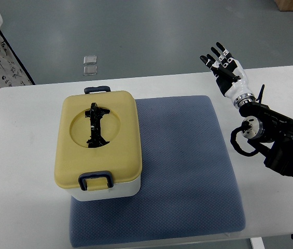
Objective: Open white storage box with right hand
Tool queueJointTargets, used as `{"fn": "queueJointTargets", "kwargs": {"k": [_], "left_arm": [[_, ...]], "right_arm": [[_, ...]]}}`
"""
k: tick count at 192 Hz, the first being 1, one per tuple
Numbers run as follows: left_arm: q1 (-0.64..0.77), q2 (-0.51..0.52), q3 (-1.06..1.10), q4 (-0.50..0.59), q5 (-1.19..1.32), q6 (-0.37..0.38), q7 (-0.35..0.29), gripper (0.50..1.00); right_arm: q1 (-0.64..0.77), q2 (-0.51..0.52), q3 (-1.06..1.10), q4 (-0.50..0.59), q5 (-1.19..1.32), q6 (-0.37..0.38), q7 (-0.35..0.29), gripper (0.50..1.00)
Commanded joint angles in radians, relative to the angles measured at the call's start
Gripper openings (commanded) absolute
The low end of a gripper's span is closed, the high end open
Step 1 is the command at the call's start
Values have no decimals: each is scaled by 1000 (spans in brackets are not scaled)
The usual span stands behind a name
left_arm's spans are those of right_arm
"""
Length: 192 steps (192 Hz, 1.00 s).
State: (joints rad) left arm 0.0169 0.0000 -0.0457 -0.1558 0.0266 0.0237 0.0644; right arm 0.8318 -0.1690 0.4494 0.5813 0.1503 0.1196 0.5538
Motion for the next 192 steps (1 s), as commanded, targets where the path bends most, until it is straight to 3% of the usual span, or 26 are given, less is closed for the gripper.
{"fn": "queueJointTargets", "kwargs": {"k": [1,192], "left_arm": [[0,0,-2,-1,-1,-2,0,1000],[-8,0,3,-1,-1,1,0,1000]], "right_arm": [[1,-1,2,-1,0,0,0,930],[7,-4,0,-8,2,0,0,930]]}}
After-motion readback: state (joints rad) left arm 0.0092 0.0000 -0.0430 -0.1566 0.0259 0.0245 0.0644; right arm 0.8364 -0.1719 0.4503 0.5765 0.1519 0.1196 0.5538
